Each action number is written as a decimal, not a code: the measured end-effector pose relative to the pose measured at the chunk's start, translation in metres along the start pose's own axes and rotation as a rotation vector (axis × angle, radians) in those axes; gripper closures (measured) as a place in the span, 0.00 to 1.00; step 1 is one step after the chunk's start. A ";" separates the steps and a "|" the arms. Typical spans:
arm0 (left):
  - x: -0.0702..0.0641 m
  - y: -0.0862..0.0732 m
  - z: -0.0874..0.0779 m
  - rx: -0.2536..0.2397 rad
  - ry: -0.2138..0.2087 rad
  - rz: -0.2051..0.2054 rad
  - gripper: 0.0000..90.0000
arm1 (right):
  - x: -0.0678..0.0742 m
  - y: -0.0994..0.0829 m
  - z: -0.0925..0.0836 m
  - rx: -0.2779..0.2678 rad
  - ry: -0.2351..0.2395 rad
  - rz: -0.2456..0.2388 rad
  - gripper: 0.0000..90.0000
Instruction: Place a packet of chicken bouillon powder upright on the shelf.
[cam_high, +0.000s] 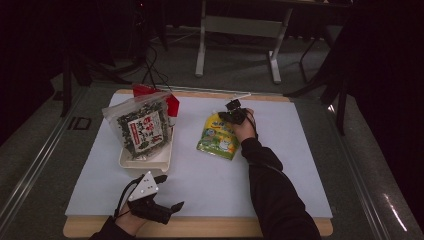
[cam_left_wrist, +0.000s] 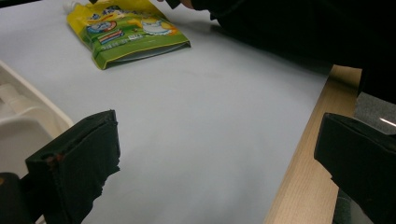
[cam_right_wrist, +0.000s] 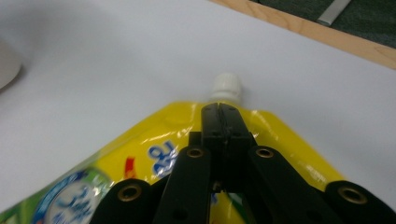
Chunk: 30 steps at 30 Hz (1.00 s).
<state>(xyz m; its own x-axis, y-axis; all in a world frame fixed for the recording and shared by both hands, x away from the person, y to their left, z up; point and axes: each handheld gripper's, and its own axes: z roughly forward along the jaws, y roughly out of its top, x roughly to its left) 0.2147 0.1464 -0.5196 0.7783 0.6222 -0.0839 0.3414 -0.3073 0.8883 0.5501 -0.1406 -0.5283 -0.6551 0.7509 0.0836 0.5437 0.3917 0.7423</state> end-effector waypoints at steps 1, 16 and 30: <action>0.000 0.000 -0.001 0.000 0.000 -0.003 0.01 | -0.001 0.001 0.001 0.003 -0.005 0.001 1.00; 0.000 -0.010 -0.012 0.004 0.032 -0.038 0.01 | -0.013 0.020 0.028 0.047 -0.070 0.039 1.00; 0.000 -0.010 -0.012 0.004 0.033 -0.032 0.01 | -0.001 0.013 0.030 0.088 -0.020 0.005 1.00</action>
<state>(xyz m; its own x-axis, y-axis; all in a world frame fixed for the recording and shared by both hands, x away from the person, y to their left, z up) 0.2054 0.1579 -0.5229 0.7495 0.6549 -0.0973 0.3681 -0.2901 0.8834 0.5731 -0.1203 -0.5385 -0.6425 0.7628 0.0733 0.5915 0.4329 0.6802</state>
